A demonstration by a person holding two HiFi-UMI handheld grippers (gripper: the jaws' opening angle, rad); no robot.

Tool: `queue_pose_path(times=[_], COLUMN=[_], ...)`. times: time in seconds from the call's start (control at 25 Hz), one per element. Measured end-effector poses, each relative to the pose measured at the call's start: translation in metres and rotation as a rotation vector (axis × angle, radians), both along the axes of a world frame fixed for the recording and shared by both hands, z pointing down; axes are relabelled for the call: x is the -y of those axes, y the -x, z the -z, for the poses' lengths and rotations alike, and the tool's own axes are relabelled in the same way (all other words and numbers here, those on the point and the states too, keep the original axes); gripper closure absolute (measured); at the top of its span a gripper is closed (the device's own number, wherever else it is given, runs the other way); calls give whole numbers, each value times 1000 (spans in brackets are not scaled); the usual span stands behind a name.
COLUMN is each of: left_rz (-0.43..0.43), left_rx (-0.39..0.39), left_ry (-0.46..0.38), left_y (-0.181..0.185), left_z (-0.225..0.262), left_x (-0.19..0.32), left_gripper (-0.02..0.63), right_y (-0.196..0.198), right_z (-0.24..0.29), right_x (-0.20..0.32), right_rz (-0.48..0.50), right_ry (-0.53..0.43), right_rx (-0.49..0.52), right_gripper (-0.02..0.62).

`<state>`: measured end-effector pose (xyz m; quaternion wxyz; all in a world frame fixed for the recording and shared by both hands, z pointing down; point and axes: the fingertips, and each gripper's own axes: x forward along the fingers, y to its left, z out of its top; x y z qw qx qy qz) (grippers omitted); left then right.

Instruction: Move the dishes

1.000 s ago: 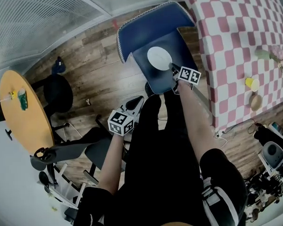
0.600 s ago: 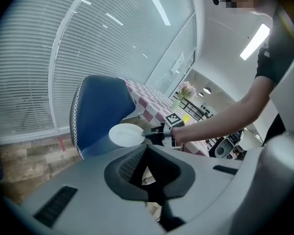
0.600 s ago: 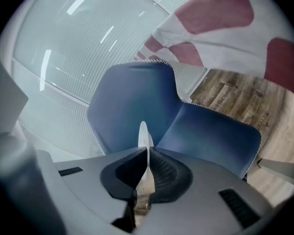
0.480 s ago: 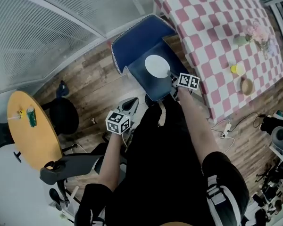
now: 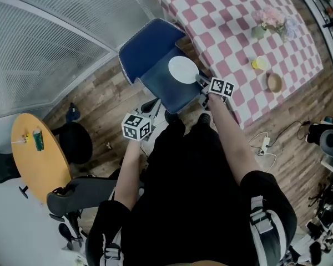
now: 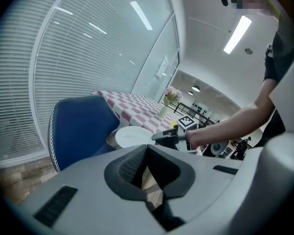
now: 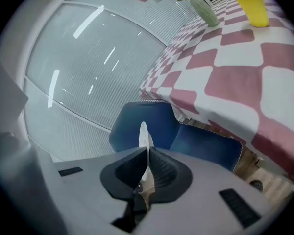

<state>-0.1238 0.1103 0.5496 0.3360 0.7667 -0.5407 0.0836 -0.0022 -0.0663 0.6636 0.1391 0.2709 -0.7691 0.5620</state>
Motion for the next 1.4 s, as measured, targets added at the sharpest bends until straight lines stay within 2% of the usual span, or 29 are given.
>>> queue_pose_path(times=[0.24, 0.44, 0.64, 0.96, 1.08, 1.4], left_rz=[113, 108, 74, -25, -55, -94], left_rx=[-17, -2, 6, 28, 32, 47], left_ry=[-17, 5, 13, -13, -11, 5], left_y=[-34, -83, -133, -205, -226, -266], left_z=[21, 18, 19, 32, 33, 29], left_x=[-7, -11, -8, 21, 24, 31], left_gripper=[584, 584, 584, 584, 584, 584], right_y=[-71, -132, -196, -295, -326, -390], right_z=[25, 33, 36, 35, 33, 24], right_x=[-15, -9, -6, 7, 10, 17], right_rz=[4, -31, -78, -172, -175, -269], right_ry=[-6, -6, 2, -8, -26, -15], right_rx=[20, 47, 60, 48, 19, 14], right_gripper=[565, 565, 565, 565, 565, 566])
